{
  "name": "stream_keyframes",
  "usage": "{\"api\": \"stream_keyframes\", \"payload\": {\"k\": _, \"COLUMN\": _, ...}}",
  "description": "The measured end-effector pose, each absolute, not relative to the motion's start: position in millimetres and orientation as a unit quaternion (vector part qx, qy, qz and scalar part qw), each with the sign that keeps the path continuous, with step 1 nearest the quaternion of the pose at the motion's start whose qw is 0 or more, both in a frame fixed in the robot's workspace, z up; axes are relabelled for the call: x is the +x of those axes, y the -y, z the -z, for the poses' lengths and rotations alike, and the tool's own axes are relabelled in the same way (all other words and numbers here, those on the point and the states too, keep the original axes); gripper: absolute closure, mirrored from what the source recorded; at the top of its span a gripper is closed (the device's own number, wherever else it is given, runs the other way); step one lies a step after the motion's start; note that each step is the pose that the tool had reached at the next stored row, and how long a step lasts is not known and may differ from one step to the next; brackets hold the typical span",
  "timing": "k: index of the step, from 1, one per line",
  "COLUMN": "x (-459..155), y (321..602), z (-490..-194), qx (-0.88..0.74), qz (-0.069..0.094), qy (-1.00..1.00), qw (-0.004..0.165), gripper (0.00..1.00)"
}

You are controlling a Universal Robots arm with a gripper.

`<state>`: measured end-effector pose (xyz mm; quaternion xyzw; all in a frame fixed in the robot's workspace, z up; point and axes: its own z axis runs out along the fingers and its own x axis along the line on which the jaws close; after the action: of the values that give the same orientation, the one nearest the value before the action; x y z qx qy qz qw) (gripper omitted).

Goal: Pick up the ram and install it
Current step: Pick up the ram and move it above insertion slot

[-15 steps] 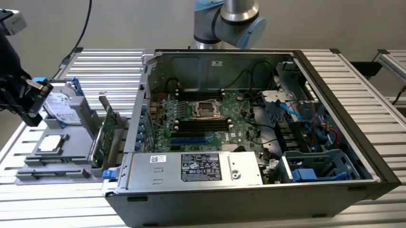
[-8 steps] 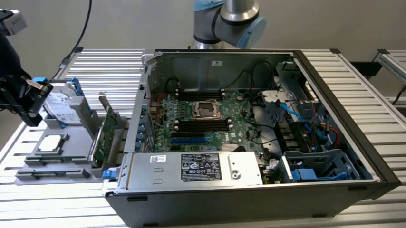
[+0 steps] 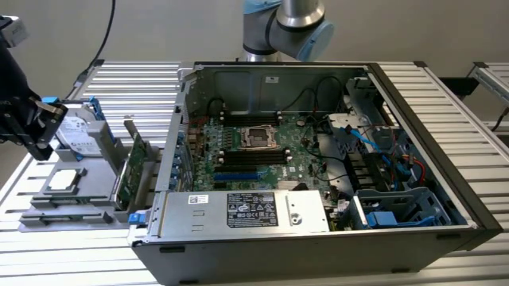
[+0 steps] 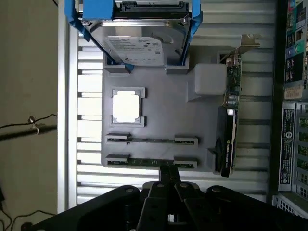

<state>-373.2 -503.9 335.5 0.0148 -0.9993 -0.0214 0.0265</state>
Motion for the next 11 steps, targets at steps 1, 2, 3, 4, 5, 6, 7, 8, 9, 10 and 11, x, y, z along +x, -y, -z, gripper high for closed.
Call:
{"api": "stream_keyframes", "payload": {"k": 1, "x": -373.2, "y": 503.9, "z": -334.8, "qx": 0.024, "qz": 0.021, "qy": 0.999, "qw": 0.027, "gripper": 0.89}}
{"api": "stream_keyframes", "payload": {"k": 2, "x": -373.2, "y": 503.9, "z": -333.8, "qx": 0.034, "qz": 0.021, "qy": 0.999, "qw": 0.027, "gripper": 0.89}}
{"api": "stream_keyframes", "payload": {"k": 3, "x": -373.2, "y": 503.9, "z": -333.1, "qx": 0.043, "qz": 0.021, "qy": 0.999, "qw": 0.027, "gripper": 0.89}}
{"api": "stream_keyframes", "payload": {"k": 4, "x": -373.2, "y": 504.0, "z": -332.3, "qx": 0.052, "qz": 0.021, "qy": 0.998, "qw": 0.027, "gripper": 0.89}}
{"api": "stream_keyframes", "payload": {"k": 5, "x": -373.1, "y": 504.0, "z": -331.4, "qx": 0.061, "qz": 0.021, "qy": 0.998, "qw": 0.027, "gripper": 0.89}}
{"api": "stream_keyframes", "payload": {"k": 6, "x": -373.1, "y": 504.0, "z": -330.6, "qx": 0.07, "qz": 0.02, "qy": 0.997, "qw": 0.028, "gripper": 0.89}}
{"api": "stream_keyframes", "payload": {"k": 7, "x": -373.1, "y": 504.0, "z": -329.9, "qx": 0.079, "qz": 0.02, "qy": 0.996, "qw": 0.028, "gripper": 0.89}}
{"api": "stream_keyframes", "payload": {"k": 8, "x": -373.2, "y": 503.9, "z": -329.1, "qx": 0.088, "qz": 0.02, "qy": 0.996, "qw": 0.028, "gripper": 0.89}}
{"api": "stream_keyframes", "payload": {"k": 9, "x": -373.2, "y": 504.0, "z": -328.5, "qx": 0.097, "qz": 0.019, "qy": 0.995, "qw": 0.028, "gripper": 0.89}}
{"api": "stream_keyframes", "payload": {"k": 10, "x": -373.2, "y": 503.9, "z": -327.8, "qx": 0.106, "qz": 0.019, "qy": 0.994, "qw": 0.028, "gripper": 0.89}}
{"api": "stream_keyframes", "payload": {"k": 11, "x": -373.2, "y": 503.9, "z": -327.0, "qx": 0.115, "qz": 0.019, "qy": 0.993, "qw": 0.028, "gripper": 0.89}}
